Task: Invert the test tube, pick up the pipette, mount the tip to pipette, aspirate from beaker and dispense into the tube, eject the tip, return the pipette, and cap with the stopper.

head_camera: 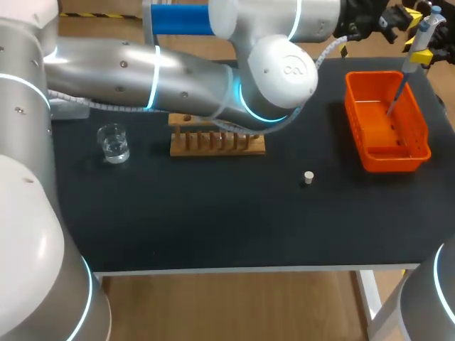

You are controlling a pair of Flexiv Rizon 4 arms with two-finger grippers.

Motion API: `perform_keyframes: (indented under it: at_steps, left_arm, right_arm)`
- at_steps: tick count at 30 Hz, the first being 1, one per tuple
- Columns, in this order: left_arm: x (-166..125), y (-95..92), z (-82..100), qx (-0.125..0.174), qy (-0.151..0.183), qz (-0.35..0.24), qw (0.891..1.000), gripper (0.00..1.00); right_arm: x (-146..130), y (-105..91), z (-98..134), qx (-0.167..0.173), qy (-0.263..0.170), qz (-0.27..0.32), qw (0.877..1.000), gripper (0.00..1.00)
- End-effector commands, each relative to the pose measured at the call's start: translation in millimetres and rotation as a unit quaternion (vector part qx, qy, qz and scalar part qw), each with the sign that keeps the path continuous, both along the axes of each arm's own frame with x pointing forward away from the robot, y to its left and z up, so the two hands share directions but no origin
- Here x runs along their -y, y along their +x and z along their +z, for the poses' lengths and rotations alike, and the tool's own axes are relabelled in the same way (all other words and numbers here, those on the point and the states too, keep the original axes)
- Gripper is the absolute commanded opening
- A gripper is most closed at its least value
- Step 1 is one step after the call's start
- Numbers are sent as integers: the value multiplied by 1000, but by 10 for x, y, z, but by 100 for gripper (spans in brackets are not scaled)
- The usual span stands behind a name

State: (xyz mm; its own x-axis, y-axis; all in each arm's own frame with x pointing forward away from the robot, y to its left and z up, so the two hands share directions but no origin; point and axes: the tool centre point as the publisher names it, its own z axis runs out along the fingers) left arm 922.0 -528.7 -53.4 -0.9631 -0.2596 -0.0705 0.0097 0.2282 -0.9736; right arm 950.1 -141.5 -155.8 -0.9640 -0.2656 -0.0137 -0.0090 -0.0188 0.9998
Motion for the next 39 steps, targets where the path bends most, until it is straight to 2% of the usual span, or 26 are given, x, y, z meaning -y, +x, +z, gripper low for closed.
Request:
perform_keyframes:
  at_steps: [1, 5, 10, 17, 28, 39]
  left_arm:
    - [151, 98, -120, 8, -43, -9, 999, 0]
    - [195, 124, -148, 10, -55, -8, 998, 0]
    - [194, 165, -158, 30, -82, -1, 996, 0]
    - [175, 219, -146, 49, -96, 6, 994, 0]
    - [222, 313, -123, 46, -103, 4, 994, 0]
    - [297, 301, -142, 40, -103, -2, 994, 0]
  right_arm:
    - [22, 38, -2, 0, -1, 5, 1000, 0]
    - [22, 38, -2, 0, -1, 5, 1000, 0]
    - [22, 38, -2, 0, -1, 5, 1000, 0]
    - [22, 38, -2, 0, -1, 5, 1000, 0]
    - [22, 38, -2, 0, -1, 5, 1000, 0]
    - [22, 38, -2, 0, -1, 5, 1000, 0]
